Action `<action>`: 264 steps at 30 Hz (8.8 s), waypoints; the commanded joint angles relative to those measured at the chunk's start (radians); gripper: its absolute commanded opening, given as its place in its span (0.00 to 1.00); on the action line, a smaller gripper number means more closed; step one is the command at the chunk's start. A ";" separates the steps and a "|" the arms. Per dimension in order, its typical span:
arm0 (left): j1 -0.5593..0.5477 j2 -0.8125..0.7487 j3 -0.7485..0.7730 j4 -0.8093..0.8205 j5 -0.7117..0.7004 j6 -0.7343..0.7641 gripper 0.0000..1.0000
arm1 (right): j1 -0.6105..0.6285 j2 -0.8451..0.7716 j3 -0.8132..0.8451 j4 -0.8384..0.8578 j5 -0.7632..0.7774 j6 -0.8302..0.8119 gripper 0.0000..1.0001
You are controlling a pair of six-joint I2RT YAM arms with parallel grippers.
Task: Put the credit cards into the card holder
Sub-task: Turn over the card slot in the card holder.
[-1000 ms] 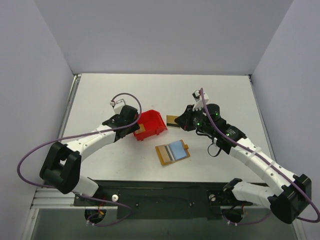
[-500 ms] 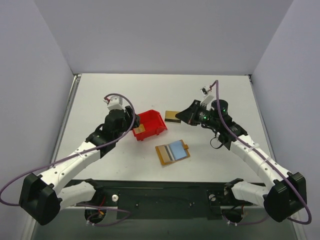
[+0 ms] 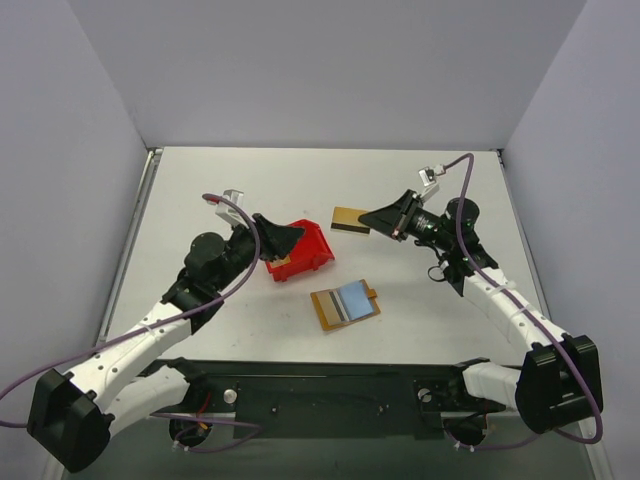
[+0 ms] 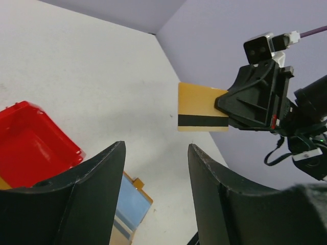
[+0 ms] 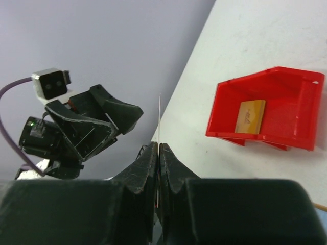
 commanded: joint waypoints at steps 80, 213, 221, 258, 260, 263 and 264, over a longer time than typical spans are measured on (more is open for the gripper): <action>-0.090 0.174 0.457 -0.605 0.624 0.366 0.00 | 0.170 -0.129 0.389 -0.761 -0.306 -0.747 0.48; -0.373 0.793 0.144 -0.052 -0.058 0.025 0.00 | 0.181 0.204 0.041 -0.818 0.401 -0.623 0.00; -0.373 0.812 0.150 -0.053 -0.055 0.025 0.00 | 0.188 0.222 0.027 -0.798 0.373 -0.623 0.00; -0.410 0.665 0.273 -0.320 -0.258 0.057 0.00 | 0.294 0.351 -0.025 -0.689 0.468 -0.490 0.00; -0.413 0.669 0.264 -0.255 -0.250 0.060 0.00 | 0.296 0.351 -0.023 -0.689 0.470 -0.488 0.00; -0.415 0.704 0.257 -0.202 -0.218 0.068 0.00 | 0.294 0.355 -0.023 -0.688 0.468 -0.485 0.00; -0.415 0.714 0.262 -0.198 -0.210 0.071 0.00 | 0.293 0.357 -0.023 -0.686 0.468 -0.485 0.00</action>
